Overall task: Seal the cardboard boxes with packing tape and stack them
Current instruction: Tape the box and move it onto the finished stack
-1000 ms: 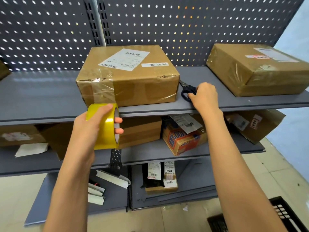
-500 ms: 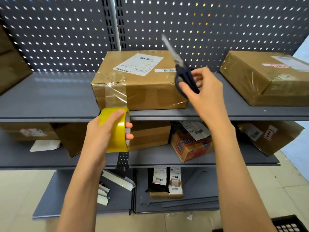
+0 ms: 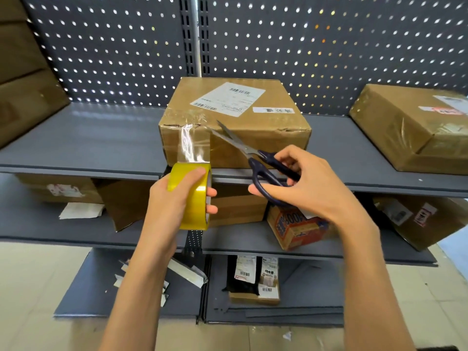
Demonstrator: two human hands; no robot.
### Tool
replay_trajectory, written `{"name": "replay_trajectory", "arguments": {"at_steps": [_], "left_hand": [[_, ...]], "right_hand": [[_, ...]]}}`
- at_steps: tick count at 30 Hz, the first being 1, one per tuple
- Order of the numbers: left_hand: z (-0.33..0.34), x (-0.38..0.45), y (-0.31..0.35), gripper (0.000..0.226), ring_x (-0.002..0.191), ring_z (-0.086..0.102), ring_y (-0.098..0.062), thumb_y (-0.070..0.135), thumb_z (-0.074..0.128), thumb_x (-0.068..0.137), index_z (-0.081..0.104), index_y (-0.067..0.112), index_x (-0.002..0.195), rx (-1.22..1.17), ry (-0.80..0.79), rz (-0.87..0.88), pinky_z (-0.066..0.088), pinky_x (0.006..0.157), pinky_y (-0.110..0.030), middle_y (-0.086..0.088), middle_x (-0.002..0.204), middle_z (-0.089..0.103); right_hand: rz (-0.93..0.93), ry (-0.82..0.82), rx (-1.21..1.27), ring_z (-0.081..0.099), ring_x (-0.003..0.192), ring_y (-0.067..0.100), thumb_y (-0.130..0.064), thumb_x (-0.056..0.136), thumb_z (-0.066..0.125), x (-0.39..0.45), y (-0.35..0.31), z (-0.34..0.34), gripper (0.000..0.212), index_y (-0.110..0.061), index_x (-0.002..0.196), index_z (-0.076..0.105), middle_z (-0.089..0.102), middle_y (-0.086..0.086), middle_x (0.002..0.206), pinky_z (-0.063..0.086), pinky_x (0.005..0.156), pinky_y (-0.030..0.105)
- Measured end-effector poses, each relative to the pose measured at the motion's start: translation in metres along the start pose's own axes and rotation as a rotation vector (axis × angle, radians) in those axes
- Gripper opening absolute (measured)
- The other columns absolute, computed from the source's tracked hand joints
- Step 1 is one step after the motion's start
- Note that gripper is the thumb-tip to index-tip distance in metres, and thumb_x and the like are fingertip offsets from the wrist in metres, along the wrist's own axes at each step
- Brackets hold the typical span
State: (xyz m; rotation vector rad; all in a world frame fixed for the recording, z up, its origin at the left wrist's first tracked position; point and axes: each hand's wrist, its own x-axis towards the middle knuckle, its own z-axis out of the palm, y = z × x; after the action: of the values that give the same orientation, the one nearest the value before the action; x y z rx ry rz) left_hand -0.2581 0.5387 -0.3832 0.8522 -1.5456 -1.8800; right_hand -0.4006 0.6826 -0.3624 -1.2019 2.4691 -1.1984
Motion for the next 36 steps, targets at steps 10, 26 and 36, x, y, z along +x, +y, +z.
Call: {"name": "replay_trajectory", "arguments": {"at_steps": [10,26,36], "left_hand": [[-0.001,0.0,-0.001,0.012,0.044,0.062,-0.012,0.028,0.06,0.089,0.062,0.017,0.09,0.009,-0.01,0.001,0.053,0.047,-0.024,0.001,0.06,0.069],[-0.002,-0.001,-0.001,0.01,0.044,0.061,-0.014,0.025,0.059,0.09,0.062,0.016,0.089,-0.01,-0.038,0.002,0.054,0.048,-0.027,-0.001,0.058,0.068],[-0.004,0.001,-0.003,0.012,0.045,0.062,-0.014,0.026,0.059,0.09,0.062,0.015,0.093,-0.023,-0.069,0.009,0.054,0.051,-0.028,-0.001,0.059,0.068]], "right_hand": [[0.068,-0.125,-0.004,0.056,0.064,-0.006,-0.063,0.052,0.076,-0.008,-0.002,-0.008,0.055,-0.028,0.091,0.061,0.063,-0.016,0.077,0.041,0.054,0.006],[0.08,-0.317,-0.047,0.061,0.075,0.009,-0.07,0.047,0.071,0.016,-0.021,-0.001,0.06,-0.028,0.089,0.066,0.067,-0.008,0.083,0.048,0.069,0.025],[0.042,-0.258,-0.104,0.05,0.059,-0.002,-0.063,0.06,0.075,0.024,-0.022,0.001,0.041,-0.028,0.08,0.072,0.066,-0.009,0.072,0.037,0.052,0.009]]}}
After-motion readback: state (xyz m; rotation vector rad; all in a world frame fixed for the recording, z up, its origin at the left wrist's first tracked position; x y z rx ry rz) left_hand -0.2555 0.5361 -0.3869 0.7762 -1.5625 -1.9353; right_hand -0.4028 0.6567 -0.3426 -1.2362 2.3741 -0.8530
